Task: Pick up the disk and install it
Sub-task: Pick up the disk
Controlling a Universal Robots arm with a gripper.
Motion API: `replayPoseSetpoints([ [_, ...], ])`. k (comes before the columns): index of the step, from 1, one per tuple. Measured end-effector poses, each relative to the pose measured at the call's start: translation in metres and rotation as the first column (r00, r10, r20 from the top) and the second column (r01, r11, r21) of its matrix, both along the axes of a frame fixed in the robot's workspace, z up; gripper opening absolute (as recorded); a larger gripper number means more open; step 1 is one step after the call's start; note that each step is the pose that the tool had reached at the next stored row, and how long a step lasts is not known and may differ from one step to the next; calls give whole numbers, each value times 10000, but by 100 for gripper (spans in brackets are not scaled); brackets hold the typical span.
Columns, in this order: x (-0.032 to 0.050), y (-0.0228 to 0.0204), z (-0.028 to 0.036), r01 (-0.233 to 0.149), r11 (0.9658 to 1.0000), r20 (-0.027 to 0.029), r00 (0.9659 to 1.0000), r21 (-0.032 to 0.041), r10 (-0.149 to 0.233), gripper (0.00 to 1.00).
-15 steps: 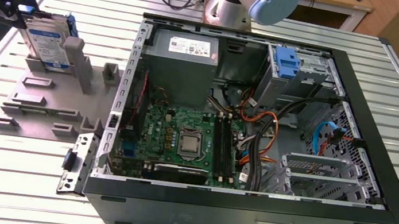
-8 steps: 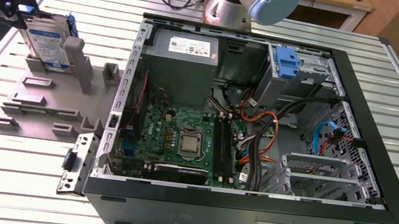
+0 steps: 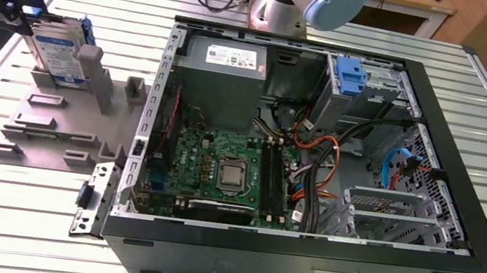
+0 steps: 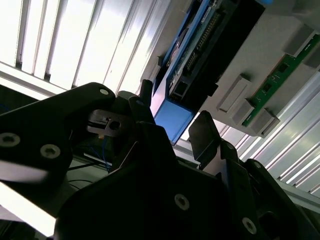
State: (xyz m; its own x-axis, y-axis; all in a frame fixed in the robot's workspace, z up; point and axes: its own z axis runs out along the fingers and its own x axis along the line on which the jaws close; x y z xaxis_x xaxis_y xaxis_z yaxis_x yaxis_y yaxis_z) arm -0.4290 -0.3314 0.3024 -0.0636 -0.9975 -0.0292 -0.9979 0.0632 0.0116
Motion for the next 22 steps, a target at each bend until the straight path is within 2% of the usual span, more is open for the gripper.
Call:
replayPoseSetpoints([
  [6, -14, 0, -14, -390, 9992, 1, 9992, 2, 390, 56],
  [10, -16, 1, -38, -415, 9991, 3, 9991, 24, 415, 56],
  [16, -19, -1, -73, -611, 9981, 0, 9981, 24, 611, 56],
  [22, -27, 0, -106, -612, 9981, -1, 9981, 24, 612, 56],
])
